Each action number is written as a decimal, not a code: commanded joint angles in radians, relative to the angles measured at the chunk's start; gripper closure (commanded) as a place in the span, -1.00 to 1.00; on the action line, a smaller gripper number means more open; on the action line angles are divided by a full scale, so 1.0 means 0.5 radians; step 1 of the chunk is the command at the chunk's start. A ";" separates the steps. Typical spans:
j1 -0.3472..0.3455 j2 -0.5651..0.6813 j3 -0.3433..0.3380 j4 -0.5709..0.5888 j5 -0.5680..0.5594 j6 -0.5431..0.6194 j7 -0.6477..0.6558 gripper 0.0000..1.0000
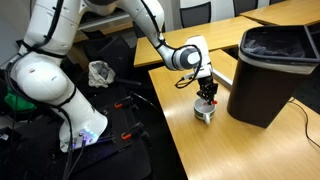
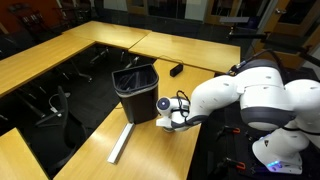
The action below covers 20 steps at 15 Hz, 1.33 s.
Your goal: Pick up the marker in the mug and put it on the table
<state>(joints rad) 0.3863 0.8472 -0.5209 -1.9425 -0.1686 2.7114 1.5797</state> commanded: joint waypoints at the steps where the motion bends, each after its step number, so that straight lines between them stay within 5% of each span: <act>1: 0.062 -0.279 -0.031 -0.278 0.011 -0.011 0.044 0.91; 6: -0.079 -0.598 0.163 -0.575 -0.006 0.165 -0.167 0.91; 9: -0.237 -0.638 0.444 -0.590 0.071 0.189 -0.472 0.91; 15: -0.493 -0.304 0.982 -0.231 0.365 0.001 -1.179 0.91; 20: -0.472 0.049 1.005 0.167 0.399 -0.319 -1.703 0.91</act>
<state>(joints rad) 0.1698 0.7960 -0.0345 -1.9727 -0.0027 2.6646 0.8785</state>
